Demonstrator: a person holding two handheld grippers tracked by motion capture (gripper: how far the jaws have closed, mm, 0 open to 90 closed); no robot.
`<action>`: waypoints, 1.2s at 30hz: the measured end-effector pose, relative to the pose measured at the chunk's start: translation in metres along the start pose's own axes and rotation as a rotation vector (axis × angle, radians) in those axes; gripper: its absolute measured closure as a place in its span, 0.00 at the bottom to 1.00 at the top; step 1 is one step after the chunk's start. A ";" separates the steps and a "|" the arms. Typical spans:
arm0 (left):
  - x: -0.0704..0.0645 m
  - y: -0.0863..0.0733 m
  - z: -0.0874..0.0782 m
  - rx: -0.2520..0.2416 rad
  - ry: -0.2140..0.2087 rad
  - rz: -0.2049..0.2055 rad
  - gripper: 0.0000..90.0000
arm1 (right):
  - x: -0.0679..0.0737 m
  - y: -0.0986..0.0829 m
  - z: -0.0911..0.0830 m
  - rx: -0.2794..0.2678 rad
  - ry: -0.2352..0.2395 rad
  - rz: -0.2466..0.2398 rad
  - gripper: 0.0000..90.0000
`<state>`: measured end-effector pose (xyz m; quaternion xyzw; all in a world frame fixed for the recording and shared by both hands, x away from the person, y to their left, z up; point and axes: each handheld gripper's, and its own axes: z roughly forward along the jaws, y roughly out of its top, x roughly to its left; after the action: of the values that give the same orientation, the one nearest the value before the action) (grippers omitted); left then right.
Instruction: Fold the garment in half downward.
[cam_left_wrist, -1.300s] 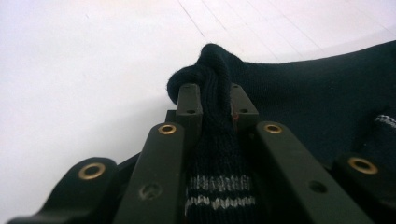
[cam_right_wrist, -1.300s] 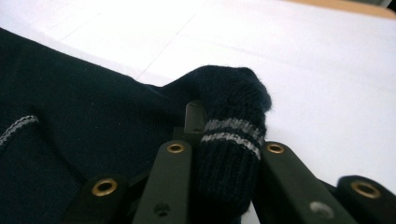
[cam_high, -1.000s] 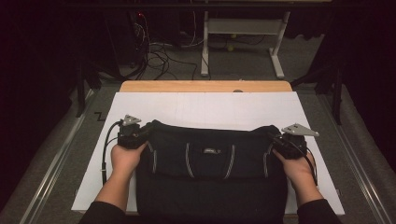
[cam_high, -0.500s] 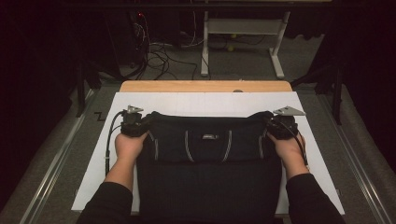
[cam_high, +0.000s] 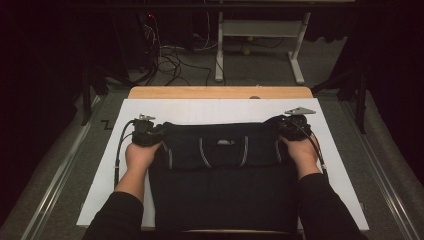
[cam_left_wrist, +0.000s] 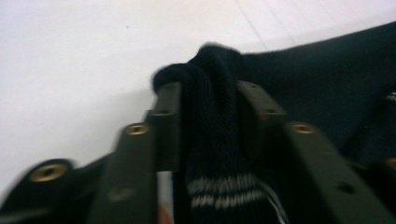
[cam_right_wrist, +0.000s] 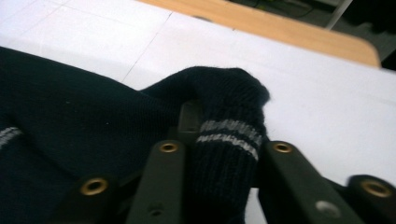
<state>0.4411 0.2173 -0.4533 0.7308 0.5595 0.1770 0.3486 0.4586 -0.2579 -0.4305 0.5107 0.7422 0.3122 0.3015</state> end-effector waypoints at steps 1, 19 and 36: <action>0.001 0.000 -0.001 -0.002 0.005 -0.003 0.58 | 0.000 0.000 0.000 0.005 0.007 0.007 0.71; -0.034 -0.034 -0.053 -0.089 -0.099 0.055 0.32 | -0.001 -0.040 -0.063 -0.094 0.098 0.047 0.39; -0.048 -0.059 -0.032 -0.012 -0.169 0.080 0.34 | 0.013 -0.063 -0.055 -0.063 0.136 0.045 0.43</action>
<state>0.3640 0.1896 -0.4664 0.7628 0.4973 0.1318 0.3918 0.3769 -0.2717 -0.4464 0.4950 0.7393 0.3760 0.2591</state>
